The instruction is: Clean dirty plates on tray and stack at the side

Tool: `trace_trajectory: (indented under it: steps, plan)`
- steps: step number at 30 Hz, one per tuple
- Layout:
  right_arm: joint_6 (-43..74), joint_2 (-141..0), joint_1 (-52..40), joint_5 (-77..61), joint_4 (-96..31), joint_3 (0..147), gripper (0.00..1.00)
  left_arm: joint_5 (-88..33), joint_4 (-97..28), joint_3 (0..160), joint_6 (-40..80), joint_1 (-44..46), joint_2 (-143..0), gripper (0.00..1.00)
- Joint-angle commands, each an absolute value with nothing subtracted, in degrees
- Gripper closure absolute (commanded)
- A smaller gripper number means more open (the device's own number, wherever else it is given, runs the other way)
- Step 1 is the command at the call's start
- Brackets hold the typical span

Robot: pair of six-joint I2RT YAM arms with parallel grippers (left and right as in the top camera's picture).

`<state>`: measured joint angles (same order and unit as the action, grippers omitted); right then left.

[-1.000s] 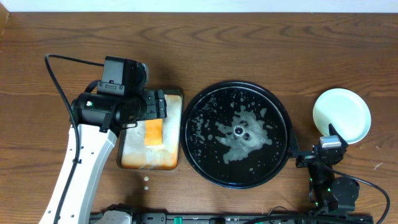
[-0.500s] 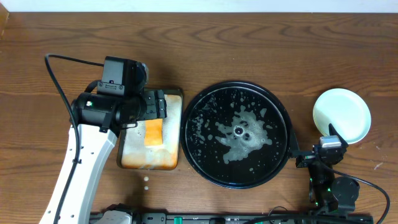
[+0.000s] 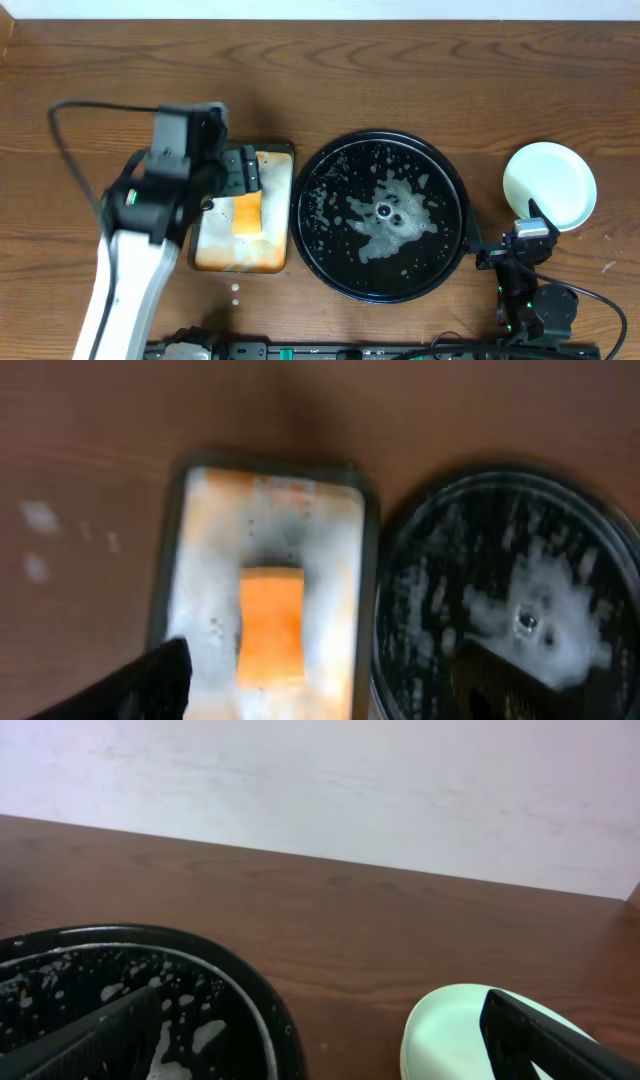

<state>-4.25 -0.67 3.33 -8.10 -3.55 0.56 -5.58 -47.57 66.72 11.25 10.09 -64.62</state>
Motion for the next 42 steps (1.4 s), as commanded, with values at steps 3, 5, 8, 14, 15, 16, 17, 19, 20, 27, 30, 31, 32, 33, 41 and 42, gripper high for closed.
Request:
trace_trajectory:
  steps: [3,5,8,14,15,16,17,19,20,27,30,31,32,33,41,42]
  plan:
    - [-4.80,-0.34,3.70,-8.40,-3.49,0.32,0.01,-1.87,-33.34,54.06,10.09,7.20,-49.89,0.16]
    - [-4.80,-0.34,3.70,-8.40,-3.49,0.32,0.01,-1.87,-26.85,47.64,10.11,5.34,-43.57,0.16]
    - [-4.80,-0.34,3.70,-8.40,-3.49,0.32,0.01,-1.87,-18.70,38.35,11.20,2.13,-33.78,0.16]
    - [-4.80,-0.34,3.70,-8.40,-3.49,0.32,0.01,-1.80,-12.21,26.61,11.66,-1.17,-18.65,0.16]
    - [-4.80,-0.34,3.70,-8.40,-3.46,0.32,0.01,-1.58,-11.66,25.10,11.73,-1.21,-16.36,0.16]
    - [-4.80,-0.34,3.70,-8.40,-3.49,0.32,0.01,-0.49,-11.16,23.42,12.64,-1.19,-13.80,0.16]
    - [-4.80,-0.34,3.70,-8.40,-3.49,0.32,0.01,0.58,-11.11,22.33,13.85,-1.17,-12.03,0.16]
    - [-4.80,-0.34,3.70,-8.40,-3.49,0.32,0.01,2.33,-11.00,19.77,15.86,-1.15,-7.97,0.16]
    - [-4.80,-0.34,3.70,-8.40,-3.49,0.32,0.01,2.48,-10.98,18.55,16.01,-1.17,-6.11,0.16]
    - [-4.80,-0.34,3.70,-8.40,-3.49,0.32,0.01,3.75,-8.38,10.61,15.94,-0.80,-0.12,0.16]
    - [-4.80,-0.34,3.70,-8.40,-3.49,0.32,0.01,4.56,-5.56,6.79,15.94,-0.49,-0.08,0.16]
    - [-4.80,-0.34,3.70,-8.40,-3.49,0.32,0.01,4.58,-5.08,5.52,15.94,-0.49,-0.08,0.16]
    - [-4.80,-0.34,3.70,-8.40,-3.49,0.32,0.01,4.58,-4.60,4.29,15.94,-0.49,-0.08,0.16]
    - [-4.80,-0.34,3.70,-8.40,-3.46,0.32,0.01,4.56,-4.19,3.14,15.99,-0.49,-0.08,0.16]
    - [-4.80,-0.34,3.70,-8.40,-3.49,0.32,0.01,4.58,-3.62,0.23,16.60,1.06,-0.10,0.16]
    - [-4.80,-0.34,3.70,-8.40,-3.49,0.32,0.01,4.58,-3.62,0.23,16.60,1.06,-0.10,0.16]
